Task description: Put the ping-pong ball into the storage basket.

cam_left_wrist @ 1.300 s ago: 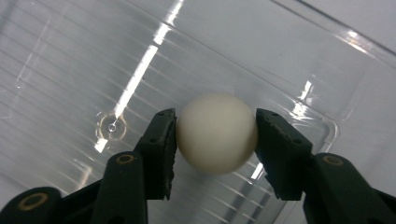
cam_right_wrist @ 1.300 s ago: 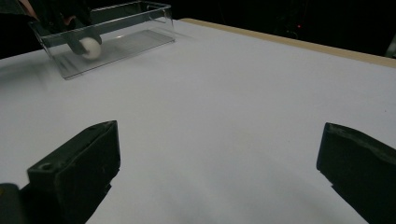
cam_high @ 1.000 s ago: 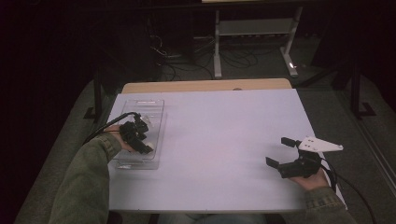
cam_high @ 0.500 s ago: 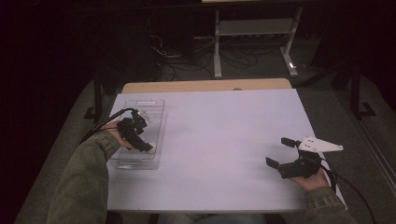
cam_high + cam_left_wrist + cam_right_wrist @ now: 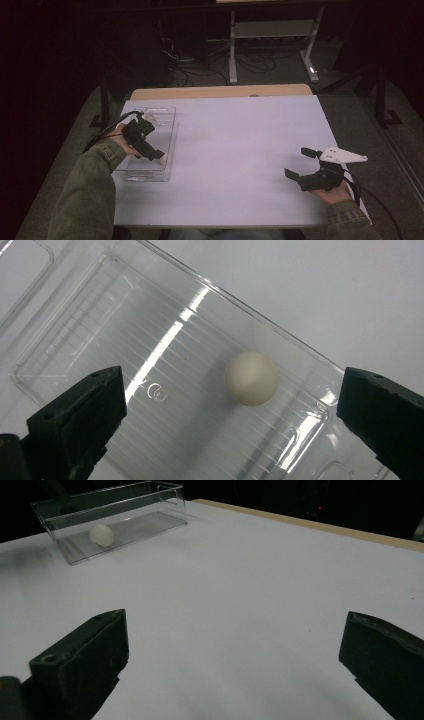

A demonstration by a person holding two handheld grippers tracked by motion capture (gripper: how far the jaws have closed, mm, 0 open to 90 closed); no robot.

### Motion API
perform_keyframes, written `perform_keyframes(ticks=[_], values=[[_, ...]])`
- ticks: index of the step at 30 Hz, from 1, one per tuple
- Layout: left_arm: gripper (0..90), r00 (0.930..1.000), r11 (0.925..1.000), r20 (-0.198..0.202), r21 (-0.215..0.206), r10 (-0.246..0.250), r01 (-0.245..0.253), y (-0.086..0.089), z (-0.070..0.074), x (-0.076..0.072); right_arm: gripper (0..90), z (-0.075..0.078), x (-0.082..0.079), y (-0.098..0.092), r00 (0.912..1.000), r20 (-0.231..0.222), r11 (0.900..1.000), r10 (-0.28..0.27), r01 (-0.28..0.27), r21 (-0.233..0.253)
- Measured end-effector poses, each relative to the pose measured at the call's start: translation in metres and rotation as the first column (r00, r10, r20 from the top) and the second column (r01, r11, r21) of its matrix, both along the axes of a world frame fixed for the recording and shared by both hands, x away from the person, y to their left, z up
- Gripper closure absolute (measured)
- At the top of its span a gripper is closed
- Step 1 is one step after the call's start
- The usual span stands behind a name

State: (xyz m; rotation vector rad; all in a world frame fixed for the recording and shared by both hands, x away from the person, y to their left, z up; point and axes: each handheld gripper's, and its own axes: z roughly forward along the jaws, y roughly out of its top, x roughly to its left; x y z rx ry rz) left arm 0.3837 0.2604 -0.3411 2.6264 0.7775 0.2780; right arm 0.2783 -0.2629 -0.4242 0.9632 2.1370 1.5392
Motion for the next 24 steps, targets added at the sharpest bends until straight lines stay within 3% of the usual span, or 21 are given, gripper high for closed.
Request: perform_keyframes(ticks=[6,13,24], values=[[0.0,0.9996,0.9991,0.029,-0.041,-0.007,0.008,0.003,0.007,-0.006,0.0,0.0,0.0,0.0,1.0,0.0,1.0,0.0,0.0,-0.001],[0.0,0.9987,0.9982,0.05,-0.06,-0.003,0.006,0.004,0.011,-0.01,0.0,0.0,0.0,0.0,1.0,0.0,1.0,0.0,0.0,0.0],[0.0,0.9973,0.9936,0.073,-0.113,0.01,-0.002,0.01,0.009,-0.018,0.0,0.0,0.0,0.0,1.0,0.001,1.0,-0.001,0.001,0.0]])
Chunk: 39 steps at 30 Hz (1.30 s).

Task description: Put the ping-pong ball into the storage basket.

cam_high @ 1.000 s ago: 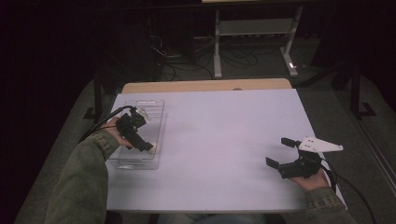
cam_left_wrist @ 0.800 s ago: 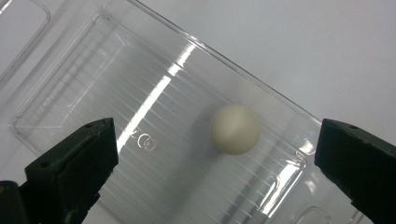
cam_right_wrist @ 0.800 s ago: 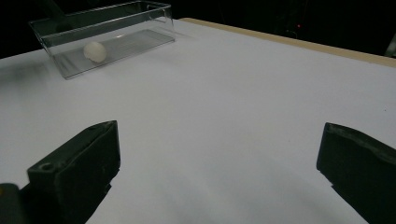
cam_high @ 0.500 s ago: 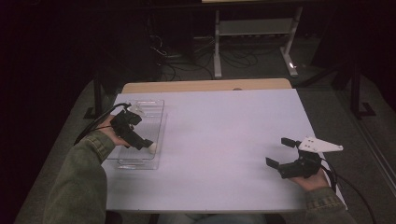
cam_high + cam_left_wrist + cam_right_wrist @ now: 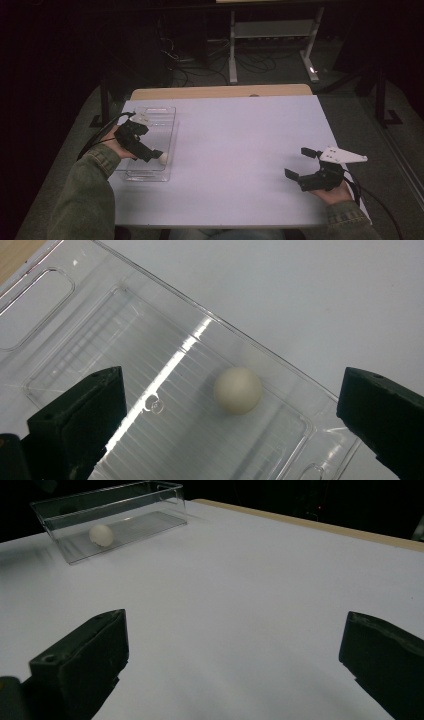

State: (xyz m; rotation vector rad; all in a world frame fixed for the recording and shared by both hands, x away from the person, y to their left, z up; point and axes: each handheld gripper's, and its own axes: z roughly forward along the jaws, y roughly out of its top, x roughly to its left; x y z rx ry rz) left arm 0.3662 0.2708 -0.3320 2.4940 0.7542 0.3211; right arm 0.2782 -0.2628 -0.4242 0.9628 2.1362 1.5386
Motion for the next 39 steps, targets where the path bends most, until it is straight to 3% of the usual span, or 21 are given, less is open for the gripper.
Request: perform_keyframes(ticks=[24,39], values=[[0.0,0.9974,0.9974,0.068,-0.067,-0.023,0.028,0.006,-0.004,-0.027,0.0,0.0,0.0,-0.001,1.0,0.0,1.0,-0.003,0.003,0.002],[0.0,0.9955,0.9943,0.077,-0.086,-0.056,0.062,0.006,-0.012,-0.04,0.0,0.0,-0.001,-0.001,1.0,-0.001,1.0,-0.005,0.005,0.004]])
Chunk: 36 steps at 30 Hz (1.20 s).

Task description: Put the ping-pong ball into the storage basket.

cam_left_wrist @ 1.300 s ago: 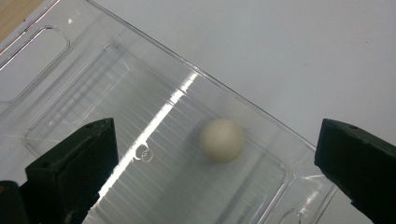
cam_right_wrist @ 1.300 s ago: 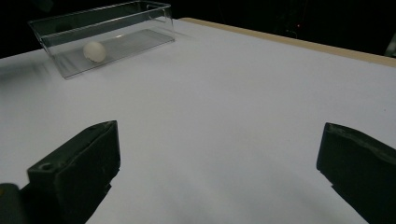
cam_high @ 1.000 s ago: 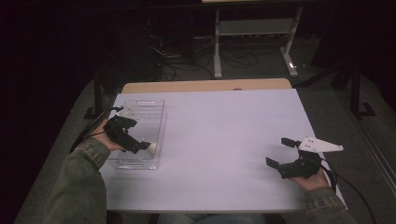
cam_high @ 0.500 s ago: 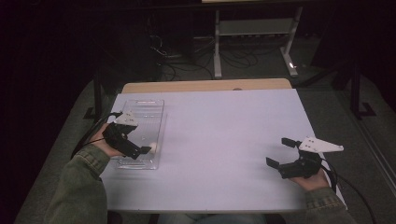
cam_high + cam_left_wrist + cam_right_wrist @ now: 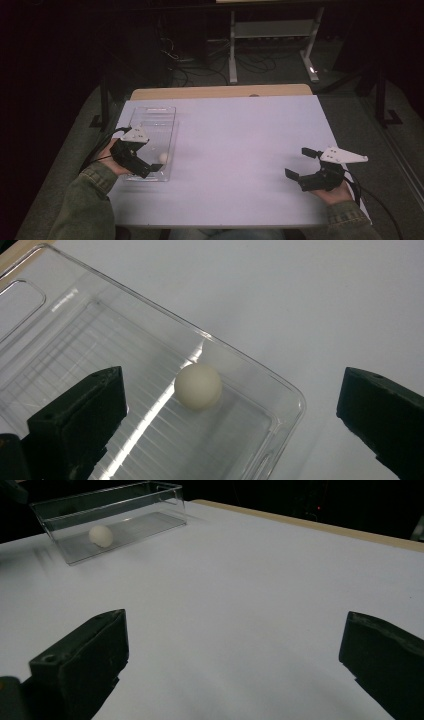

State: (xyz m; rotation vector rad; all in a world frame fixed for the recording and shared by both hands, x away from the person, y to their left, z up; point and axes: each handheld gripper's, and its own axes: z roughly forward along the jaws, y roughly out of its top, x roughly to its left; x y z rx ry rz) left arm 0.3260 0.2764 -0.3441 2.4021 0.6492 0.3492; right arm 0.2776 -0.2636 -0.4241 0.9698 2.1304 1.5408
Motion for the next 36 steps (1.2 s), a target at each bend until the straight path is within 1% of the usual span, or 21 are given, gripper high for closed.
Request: perform_keyframes(ticks=[5,6,7,9,10,11,12,14,17,22,23,24,25,27,31,34,36], values=[[0.0,0.9997,0.9998,0.022,-0.022,0.002,-0.002,0.001,0.0,-0.004,0.0,0.0,0.0,0.0,1.0,0.001,1.0,0.0,0.0,0.0],[0.0,0.9995,0.9992,0.03,-0.039,0.005,-0.004,0.003,-0.001,-0.006,0.0,0.0,0.0,0.0,1.0,0.002,1.0,0.0,0.0,0.0],[0.0,0.9995,0.9992,0.03,-0.039,0.005,-0.004,0.003,-0.001,-0.006,0.0,0.0,0.0,0.0,1.0,0.001,1.0,0.0,0.0,0.0],[0.0,0.9991,0.9986,0.041,-0.052,0.011,-0.009,0.004,-0.001,-0.008,0.0,0.0,0.0,0.0,1.0,0.002,1.0,0.001,-0.001,-0.001],[0.0,0.9979,0.9972,0.061,-0.072,0.021,-0.017,0.006,-0.002,-0.011,0.0,0.0,0.0,0.0,1.0,0.003,1.0,0.001,-0.001,-0.002],[0.0,0.9979,0.9972,0.061,-0.072,0.021,-0.017,0.006,-0.002,-0.011,0.0,0.0,0.0,0.0,1.0,0.003,1.0,0.001,-0.001,-0.002],[0.0,0.9973,0.996,0.069,-0.087,0.025,-0.019,0.008,-0.002,-0.011,0.0,0.0,0.0,0.0,1.0,0.002,1.0,0.0,0.0,-0.002],[0.0,0.9969,0.9933,0.07,-0.113,0.035,-0.027,0.01,-0.003,-0.012,0.0,0.0,0.0,0.0,1.0,0.0,1.0,-0.001,0.001,-0.003],[0.0,0.9966,0.9911,0.067,-0.128,0.048,-0.039,0.014,-0.006,-0.013,0.0,0.0,0.0,0.0,1.0,0.001,1.0,-0.001,0.001,-0.004],[0.0,0.9962,0.9872,0.069,-0.154,0.052,-0.04,0.017,-0.007,-0.016,0.0,0.0,0.0,0.0,1.0,0.001,1.0,-0.002,0.002,-0.003],[0.0,0.9965,0.9852,0.066,-0.167,0.052,-0.04,0.018,-0.008,-0.017,0.0,0.0,0.0,0.0,1.0,0.001,1.0,-0.001,0.001,-0.003],[0.0,0.9963,0.9847,0.07,-0.17,0.05,-0.038,0.019,-0.008,-0.017,0.0,0.0,0.0,0.0,1.0,0.001,1.0,-0.001,0.001,-0.004],[0.0,0.9962,0.9822,0.068,-0.183,0.055,-0.041,0.019,-0.009,-0.018,0.0,0.0,0.0,0.0,1.0,0.001,1.0,-0.001,0.001,-0.004],[0.0,0.9957,0.9804,0.073,-0.192,0.058,-0.043,0.021,-0.012,-0.018,0.0,0.0,0.0,0.0,1.0,0.0,1.0,-0.001,0.001,-0.004],[0.0,0.9948,0.9738,0.07,-0.22,0.074,-0.057,0.025,-0.017,-0.021,0.0,0.0,0.0,0.0,1.0,0.0,1.0,-0.001,0.001,-0.004],[0.0,0.9945,0.9682,0.065,-0.242,0.082,-0.064,0.028,-0.021,-0.024,0.0,0.0,0.0,0.001,1.0,0.0,1.0,-0.001,0.001,-0.004],[0.0,0.9938,0.9624,0.064,-0.262,0.091,-0.071,0.03,-0.023,-0.025,0.0,0.0,0.0,0.001,1.0,0.0,1.0,-0.001,0.001,-0.005]])
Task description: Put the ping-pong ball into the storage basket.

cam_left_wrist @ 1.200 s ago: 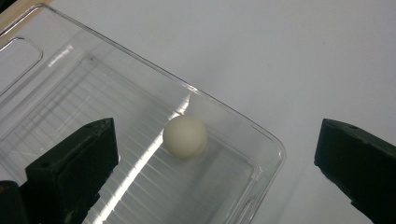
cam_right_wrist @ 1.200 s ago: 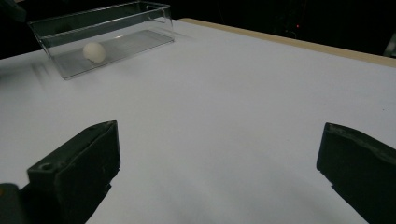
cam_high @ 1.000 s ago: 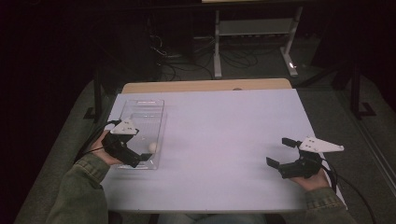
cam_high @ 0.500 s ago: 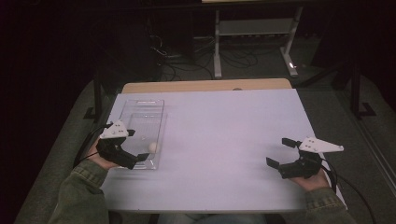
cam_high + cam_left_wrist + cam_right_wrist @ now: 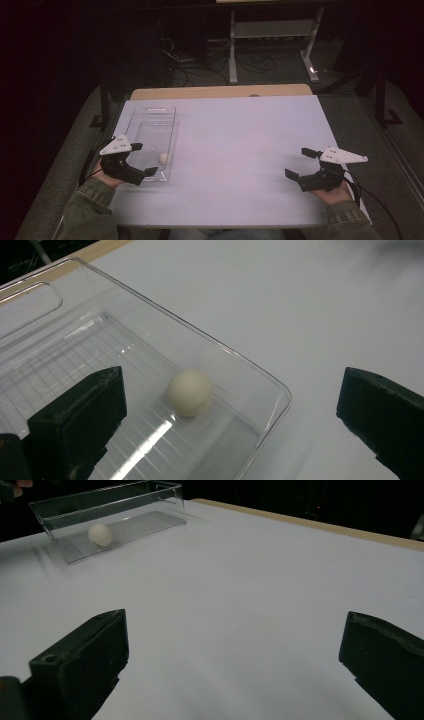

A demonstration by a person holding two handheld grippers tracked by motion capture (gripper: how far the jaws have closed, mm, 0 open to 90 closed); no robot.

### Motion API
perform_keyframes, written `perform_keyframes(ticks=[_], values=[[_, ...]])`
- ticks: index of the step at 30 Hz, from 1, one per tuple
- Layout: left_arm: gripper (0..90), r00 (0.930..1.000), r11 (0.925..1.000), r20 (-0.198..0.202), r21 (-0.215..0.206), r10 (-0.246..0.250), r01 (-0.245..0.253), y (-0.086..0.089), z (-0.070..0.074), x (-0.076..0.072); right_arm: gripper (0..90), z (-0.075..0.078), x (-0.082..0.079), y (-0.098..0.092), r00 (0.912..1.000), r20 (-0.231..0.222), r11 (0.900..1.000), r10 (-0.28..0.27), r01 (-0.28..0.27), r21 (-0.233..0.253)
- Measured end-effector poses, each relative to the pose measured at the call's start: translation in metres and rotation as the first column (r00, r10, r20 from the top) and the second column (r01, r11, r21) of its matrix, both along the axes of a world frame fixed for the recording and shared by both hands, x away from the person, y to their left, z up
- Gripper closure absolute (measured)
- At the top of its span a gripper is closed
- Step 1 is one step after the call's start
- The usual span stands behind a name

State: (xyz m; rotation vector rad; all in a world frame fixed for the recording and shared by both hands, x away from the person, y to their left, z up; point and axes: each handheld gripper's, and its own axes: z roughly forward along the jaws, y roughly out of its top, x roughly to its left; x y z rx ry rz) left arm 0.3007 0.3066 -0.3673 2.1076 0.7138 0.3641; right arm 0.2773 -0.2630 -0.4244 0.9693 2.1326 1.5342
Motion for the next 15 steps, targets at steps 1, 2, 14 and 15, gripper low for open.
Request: perform_keyframes(ticks=[1,2,14,15], values=[[0.0,1.0,1.0,0.003,-0.001,0.003,-0.003,0.0007,-0.0011,-0.0005,0.0,0.0,0.0,0.0001,1.0,0.0,1.0,0.0,0.0,-0.001],[0.0,1.0,1.0,0.003,-0.003,0.007,-0.007,0.0012,-0.0018,-0.0012,0.0,-0.0001,0.0001,0.0001,1.0,0.0,1.0,0.001,-0.001,-0.002],[0.0,0.9995,0.9993,0.015,-0.025,0.028,-0.028,0.0027,-0.0069,-0.0083,0.0,0.0001,-0.0002,0.0006,1.0,0.001,1.0,0.004,-0.004,0.001],[0.0,0.9994,0.9993,0.017,-0.025,0.029,-0.028,0.0026,-0.0067,-0.0087,0.0,0.0001,-0.0001,0.0007,1.0,0.001,1.0,0.004,-0.004,0.001]])
